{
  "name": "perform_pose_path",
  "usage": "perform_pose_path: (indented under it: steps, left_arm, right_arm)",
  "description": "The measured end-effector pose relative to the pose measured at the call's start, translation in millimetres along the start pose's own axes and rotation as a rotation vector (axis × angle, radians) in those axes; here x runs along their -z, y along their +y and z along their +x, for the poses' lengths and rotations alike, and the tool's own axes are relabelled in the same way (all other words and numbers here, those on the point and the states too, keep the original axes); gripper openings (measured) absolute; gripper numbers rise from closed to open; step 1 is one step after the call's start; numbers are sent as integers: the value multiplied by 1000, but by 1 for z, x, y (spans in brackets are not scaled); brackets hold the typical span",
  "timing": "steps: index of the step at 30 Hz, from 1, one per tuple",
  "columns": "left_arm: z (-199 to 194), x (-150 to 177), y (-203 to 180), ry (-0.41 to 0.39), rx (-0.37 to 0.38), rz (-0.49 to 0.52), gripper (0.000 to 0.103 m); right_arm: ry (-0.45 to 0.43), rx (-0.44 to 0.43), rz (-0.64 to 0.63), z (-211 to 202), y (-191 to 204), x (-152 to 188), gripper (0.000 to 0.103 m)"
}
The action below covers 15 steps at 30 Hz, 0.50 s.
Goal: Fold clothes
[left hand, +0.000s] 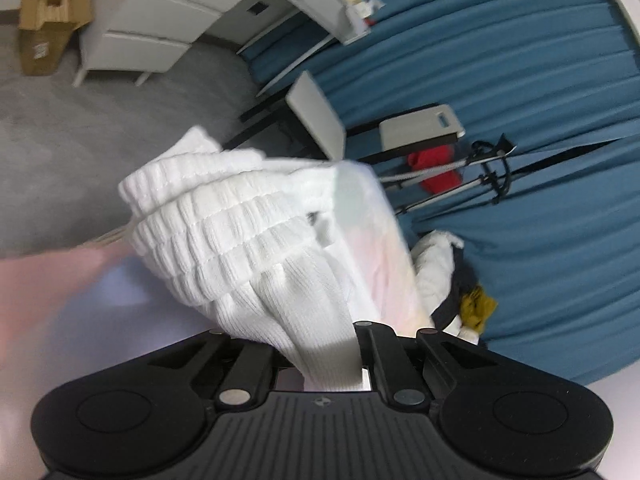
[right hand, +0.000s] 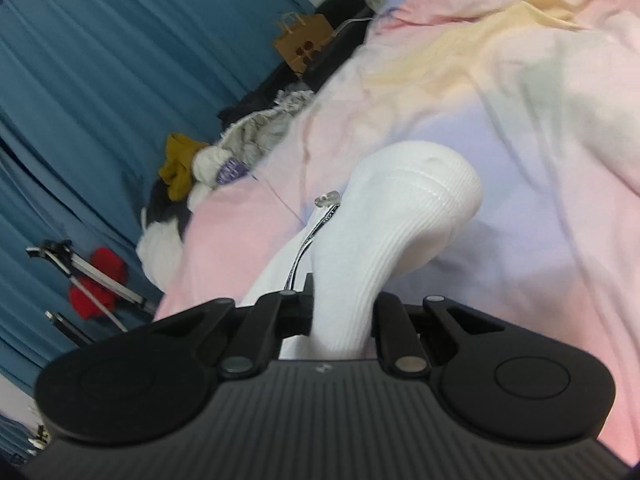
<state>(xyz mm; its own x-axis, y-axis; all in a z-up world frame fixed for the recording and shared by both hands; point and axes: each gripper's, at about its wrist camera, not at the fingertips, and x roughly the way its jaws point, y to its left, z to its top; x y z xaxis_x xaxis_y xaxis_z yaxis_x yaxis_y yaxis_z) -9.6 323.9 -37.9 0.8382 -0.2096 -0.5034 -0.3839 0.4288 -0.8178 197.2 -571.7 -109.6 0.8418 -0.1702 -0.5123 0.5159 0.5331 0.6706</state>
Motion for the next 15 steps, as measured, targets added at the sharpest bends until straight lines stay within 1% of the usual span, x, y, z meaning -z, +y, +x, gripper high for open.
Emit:
perform_pose_path:
  steps: [3, 6, 7, 9, 11, 12, 13, 15]
  left_arm:
    - [-18, 7, 35, 45, -7, -102, 10]
    - [-23, 11, 59, 88, -1, -145, 18]
    - [-26, 12, 61, 101, -3, -139, 22]
    - [-31, 16, 64, 116, -5, -124, 26]
    - [-37, 20, 63, 125, -15, -99, 31]
    - [-41, 22, 63, 132, -29, -86, 35]
    - [-44, 24, 60, 135, -48, -70, 43]
    - [-51, 28, 51, 128, -87, -18, 49]
  right_arm:
    - [20, 24, 51, -4, -23, 13, 13]
    - [37, 47, 83, -3, -43, 24, 13]
    - [42, 50, 84, -1, -47, 26, 13]
    - [42, 48, 71, 0, -49, 27, 13]
    - [40, 38, 74, 1, -52, 27, 13]
    - [39, 31, 82, 1, -53, 27, 13]
    - [38, 25, 90, 1, -55, 27, 13]
    - [43, 15, 113, 2, -59, 26, 13]
